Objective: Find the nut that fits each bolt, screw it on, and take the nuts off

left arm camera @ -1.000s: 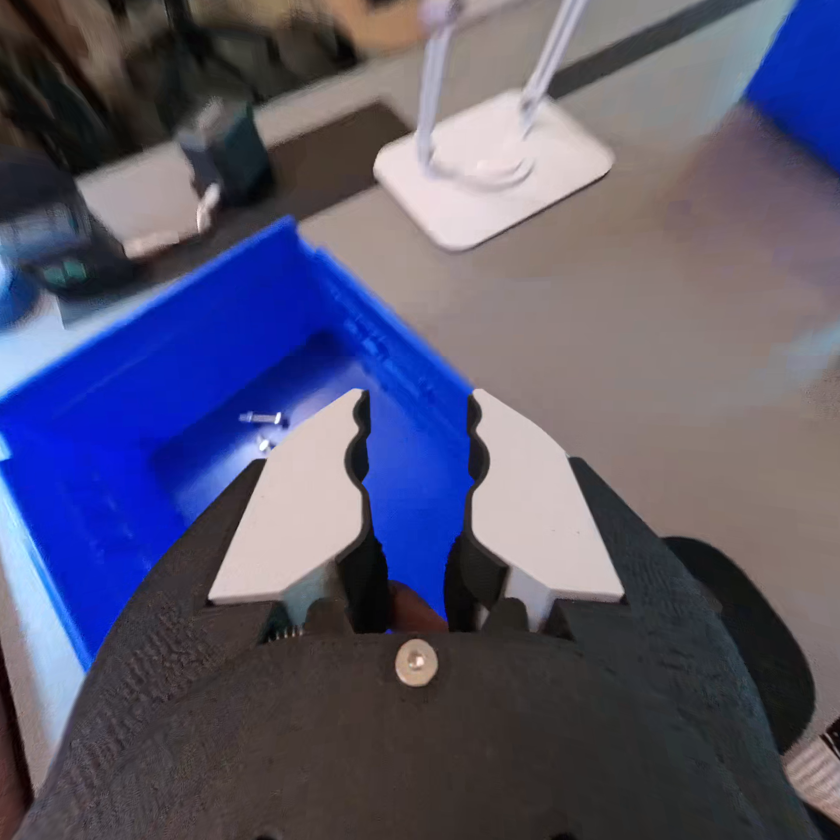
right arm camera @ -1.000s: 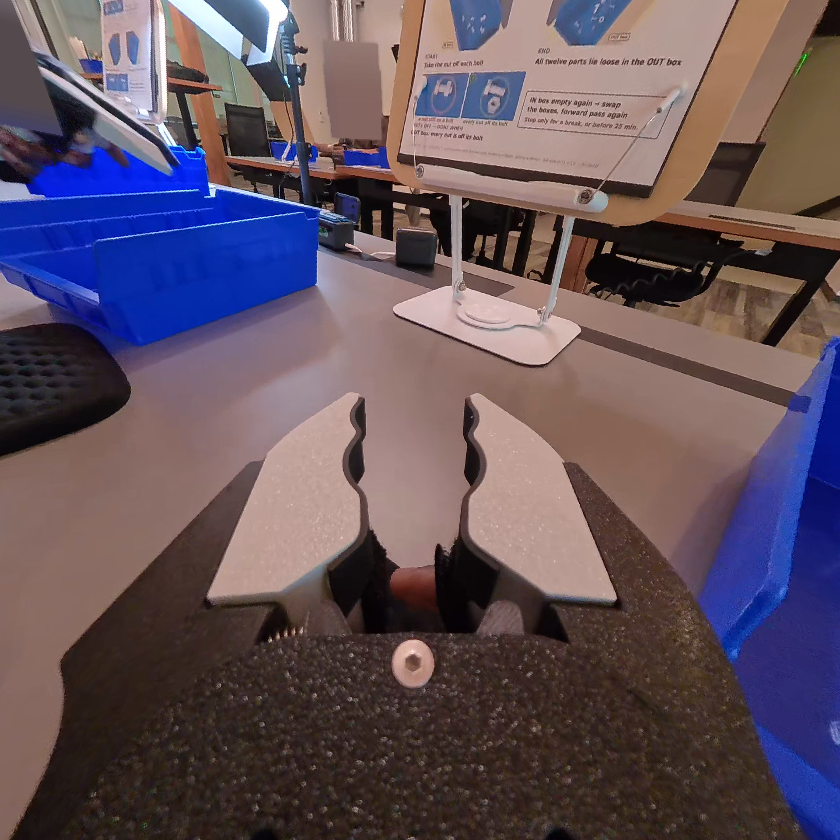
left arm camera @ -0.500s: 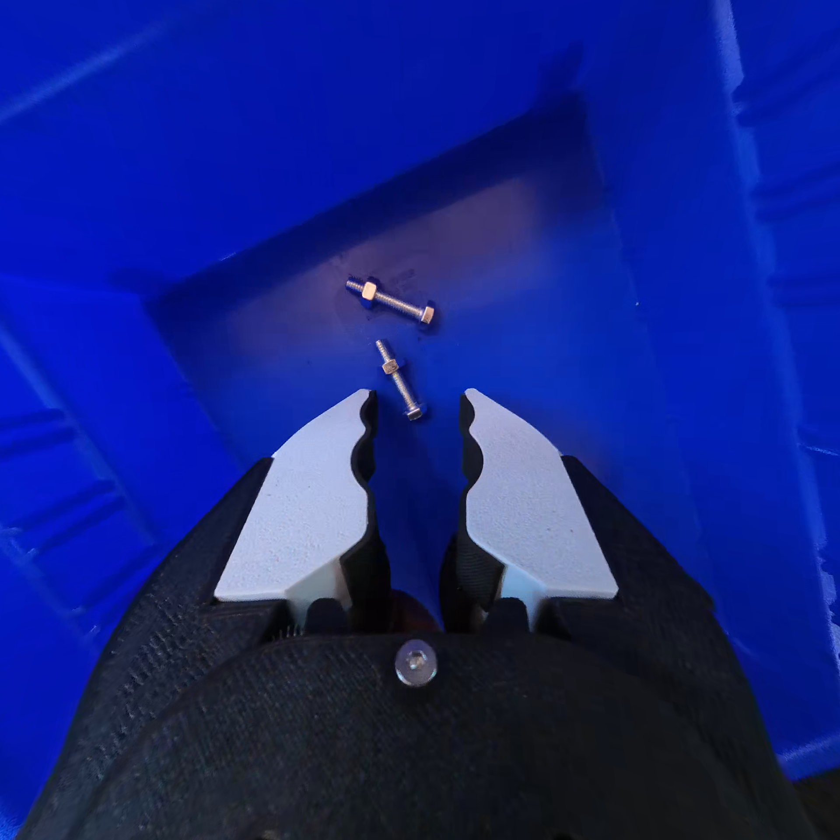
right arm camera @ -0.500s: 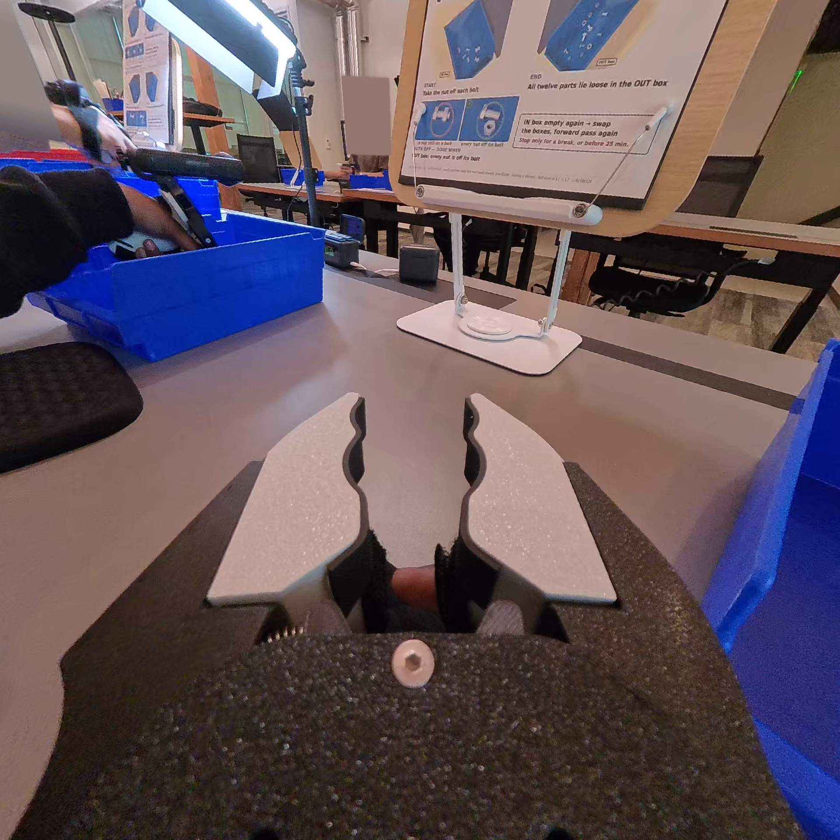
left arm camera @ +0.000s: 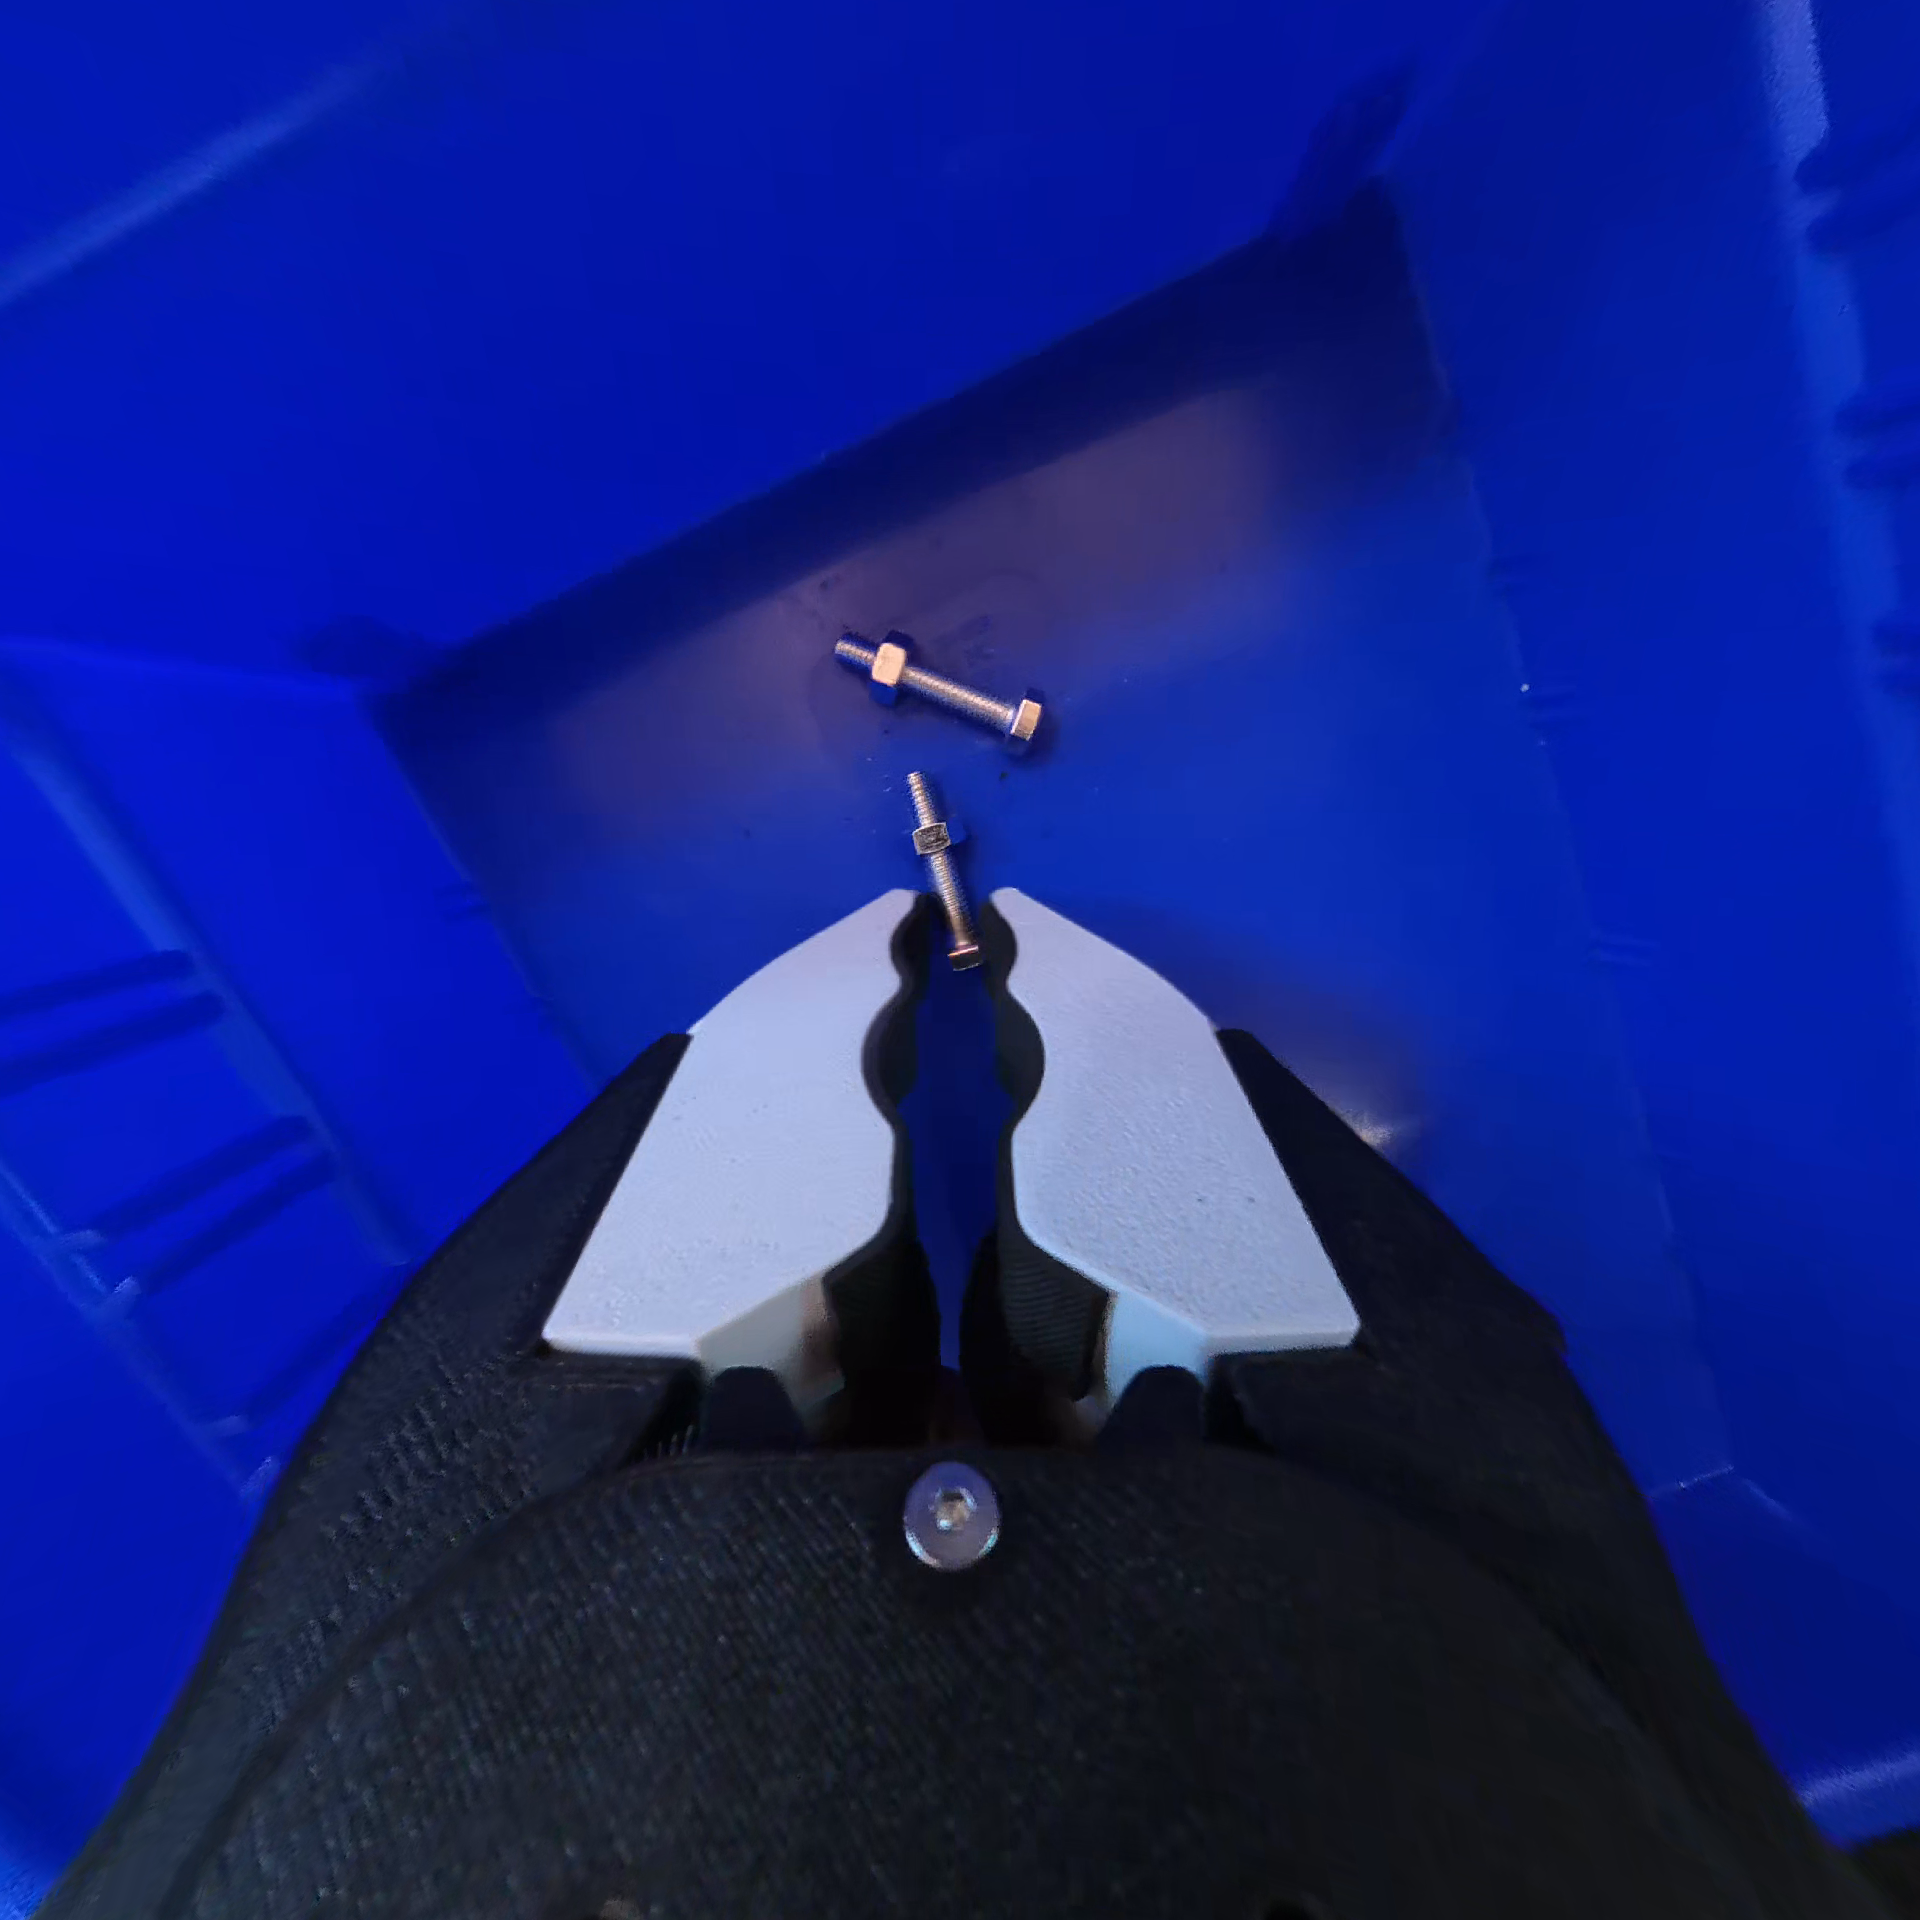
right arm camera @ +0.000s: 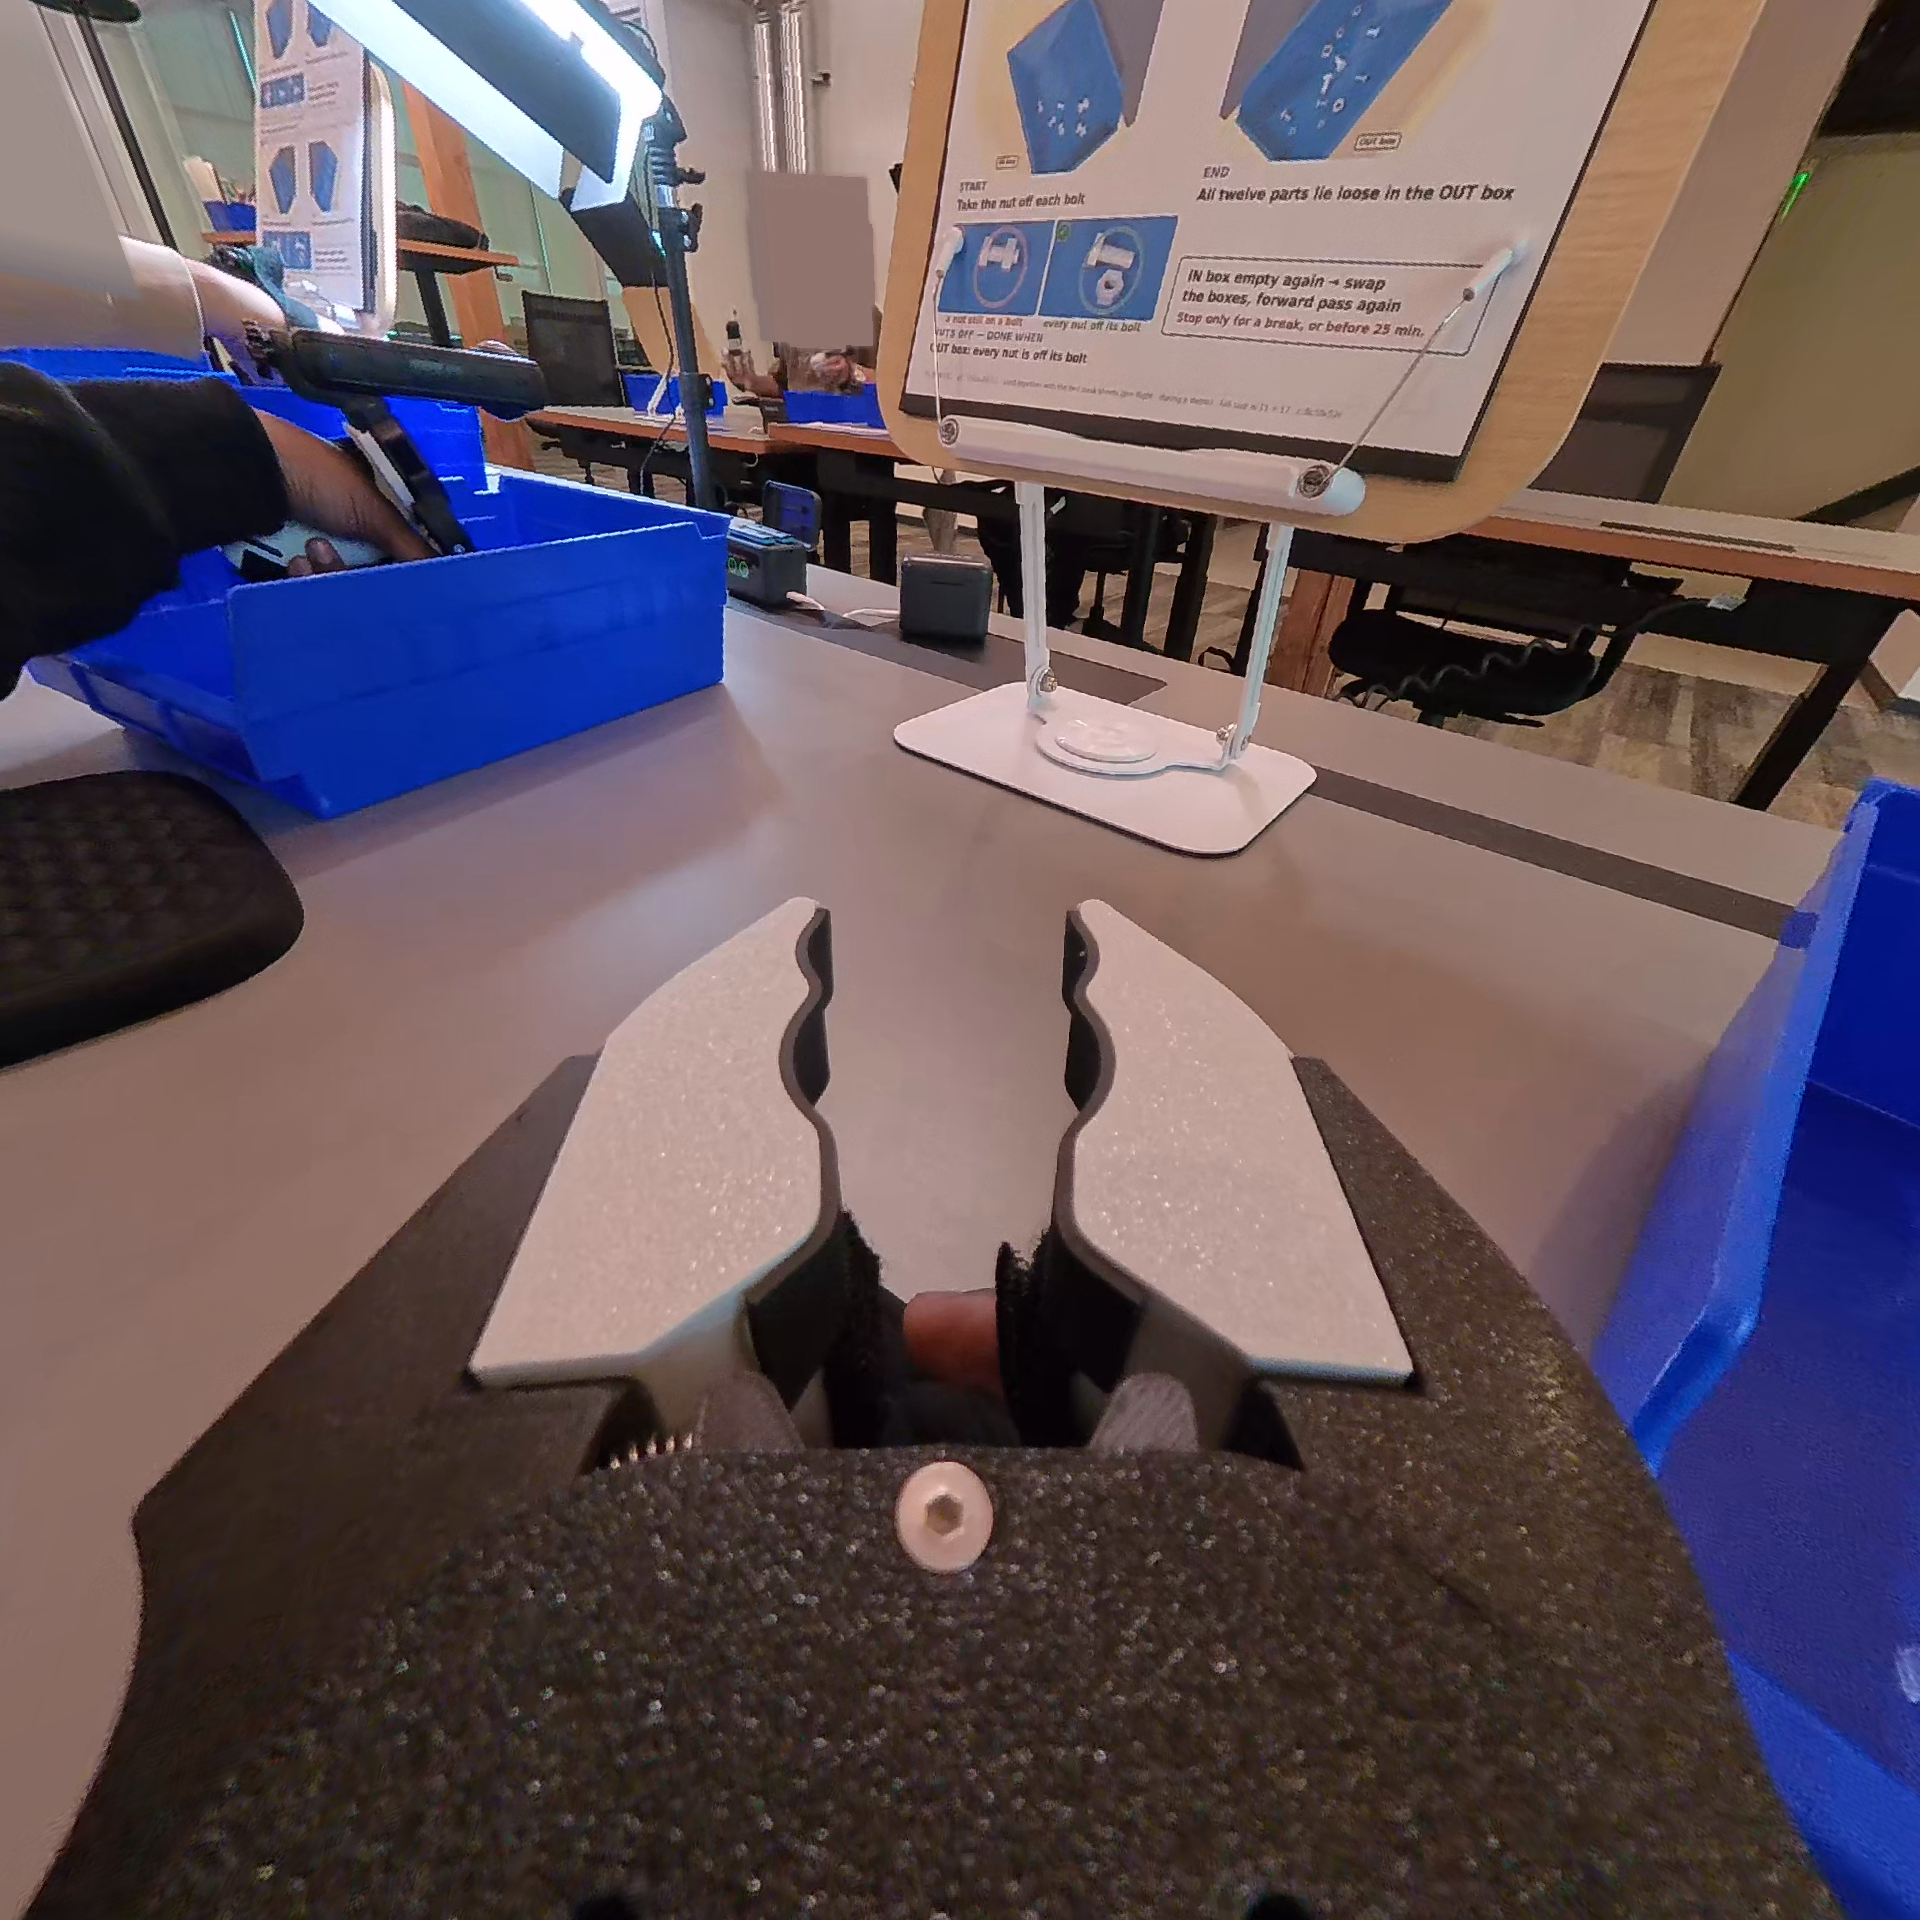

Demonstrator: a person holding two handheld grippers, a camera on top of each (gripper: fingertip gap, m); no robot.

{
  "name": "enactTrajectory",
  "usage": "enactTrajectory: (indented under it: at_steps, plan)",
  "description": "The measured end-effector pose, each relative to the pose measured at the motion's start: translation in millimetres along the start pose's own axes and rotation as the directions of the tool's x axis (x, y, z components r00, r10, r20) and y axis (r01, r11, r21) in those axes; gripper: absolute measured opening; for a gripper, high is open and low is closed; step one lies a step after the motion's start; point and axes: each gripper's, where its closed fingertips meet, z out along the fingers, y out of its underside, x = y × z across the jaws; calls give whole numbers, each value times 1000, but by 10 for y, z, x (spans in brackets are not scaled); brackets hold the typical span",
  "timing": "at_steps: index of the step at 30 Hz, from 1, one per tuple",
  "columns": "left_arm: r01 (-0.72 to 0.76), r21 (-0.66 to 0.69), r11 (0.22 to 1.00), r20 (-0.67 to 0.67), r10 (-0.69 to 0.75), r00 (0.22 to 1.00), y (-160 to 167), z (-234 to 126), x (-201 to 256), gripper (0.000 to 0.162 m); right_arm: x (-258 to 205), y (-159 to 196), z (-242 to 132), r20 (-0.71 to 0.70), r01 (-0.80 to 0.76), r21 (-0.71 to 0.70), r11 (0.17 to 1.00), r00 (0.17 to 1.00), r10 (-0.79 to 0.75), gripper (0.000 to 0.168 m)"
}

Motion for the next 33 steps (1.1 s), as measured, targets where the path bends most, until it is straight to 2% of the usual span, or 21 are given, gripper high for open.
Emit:
enactTrajectory:
  at_steps: [8,11,14,17,19,22,24,29,31,33]
  plan:
    - [-40,41,998,16,39,999,11,-41,16,6,7,7,0,1,-7,-1,1000,1000,7,43]
    - [-55,135,989,47,49,998,-56,-195,37,6,-1,23,8,4,-1,-11,1000,1000,1,43]
    - [-78,309,948,65,61,996,-215,-474,142,6,-1,29,12,3,1,-15,1000,1000,-1,43]
    - [-90,574,814,-23,126,992,-444,-908,546,6,-1,39,17,6,-2,-21,1000,1000,2,43]
    - [-74,734,675,-102,217,971,-537,-1243,946,6,-5,45,20,7,1,-25,1000,1000,-1,43]
    - [-11,882,471,-186,369,911,-534,-1679,1572,6,-23,58,29,12,14,-35,999,1000,-13,42]
    - [45,931,361,-216,449,867,-476,-1893,1941,6,-33,69,36,15,21,-44,999,1000,-20,42]
    - [164,964,208,-260,621,740,-218,-2220,2723,6,-47,90,50,19,32,-59,998,999,-31,42]
    - [180,958,225,-286,670,685,-96,-2271,2977,6,-51,93,51,20,36,-61,997,999,-35,42]
    - [162,965,204,-260,705,659,5,-2333,3169,6,-53,95,53,20,39,-62,997,999,-38,42]
